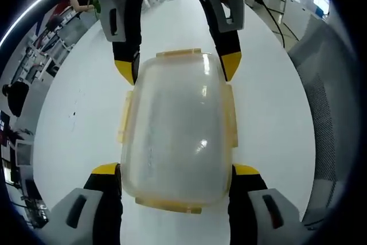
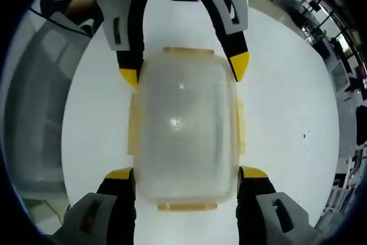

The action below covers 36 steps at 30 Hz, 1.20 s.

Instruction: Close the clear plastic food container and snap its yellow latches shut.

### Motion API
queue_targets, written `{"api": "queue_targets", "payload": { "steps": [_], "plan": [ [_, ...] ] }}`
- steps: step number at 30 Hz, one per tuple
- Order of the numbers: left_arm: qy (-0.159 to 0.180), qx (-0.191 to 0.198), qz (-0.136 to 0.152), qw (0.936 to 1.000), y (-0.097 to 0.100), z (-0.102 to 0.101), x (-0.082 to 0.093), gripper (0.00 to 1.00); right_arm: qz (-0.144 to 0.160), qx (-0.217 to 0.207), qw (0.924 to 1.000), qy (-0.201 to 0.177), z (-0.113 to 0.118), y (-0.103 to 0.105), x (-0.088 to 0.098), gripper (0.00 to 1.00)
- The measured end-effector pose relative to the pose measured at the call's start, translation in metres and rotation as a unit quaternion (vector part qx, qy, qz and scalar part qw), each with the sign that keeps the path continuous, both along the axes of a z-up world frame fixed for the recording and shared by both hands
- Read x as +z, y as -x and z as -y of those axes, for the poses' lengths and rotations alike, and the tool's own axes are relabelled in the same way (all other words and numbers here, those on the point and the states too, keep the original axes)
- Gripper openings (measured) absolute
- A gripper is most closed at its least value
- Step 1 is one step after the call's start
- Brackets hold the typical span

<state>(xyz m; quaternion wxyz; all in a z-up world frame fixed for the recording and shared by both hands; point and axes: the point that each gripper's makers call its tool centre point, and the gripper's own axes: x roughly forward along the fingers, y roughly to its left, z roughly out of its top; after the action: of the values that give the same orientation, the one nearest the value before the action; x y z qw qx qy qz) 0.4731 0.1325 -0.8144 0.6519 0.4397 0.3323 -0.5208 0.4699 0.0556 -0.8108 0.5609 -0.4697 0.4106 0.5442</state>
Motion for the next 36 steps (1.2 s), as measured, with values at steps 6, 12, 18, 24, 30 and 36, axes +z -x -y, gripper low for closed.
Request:
{"api": "queue_targets", "payload": {
  "steps": [6,12,18,24,30,36],
  "plan": [
    [-0.001,-0.001,0.0,1.0,-0.005,-0.002,0.0,0.76,0.0,-0.001,1.0,0.0,-0.002,-0.005,0.0,0.71],
    [-0.002,-0.002,0.0,1.0,-0.005,-0.002,0.0,0.76,0.001,-0.003,1.0,0.001,-0.003,-0.005,0.0,0.71],
    [0.001,-0.003,0.001,1.0,-0.005,-0.002,0.0,0.77,0.008,-0.007,0.9999,-0.003,-0.003,-0.005,0.0,0.73],
    [0.034,0.017,-0.014,0.9992,0.0,0.002,0.005,0.79,0.01,-0.022,0.9993,-0.028,-0.003,-0.003,0.004,0.74],
    [0.034,0.015,-0.001,0.9993,0.001,0.001,0.008,0.83,0.025,-0.043,0.9981,-0.036,0.005,-0.004,0.008,0.81],
    [0.047,0.037,0.005,0.9982,0.001,-0.003,0.012,0.87,0.026,-0.072,0.9958,-0.051,0.015,0.004,0.01,0.82]
  ]
}}
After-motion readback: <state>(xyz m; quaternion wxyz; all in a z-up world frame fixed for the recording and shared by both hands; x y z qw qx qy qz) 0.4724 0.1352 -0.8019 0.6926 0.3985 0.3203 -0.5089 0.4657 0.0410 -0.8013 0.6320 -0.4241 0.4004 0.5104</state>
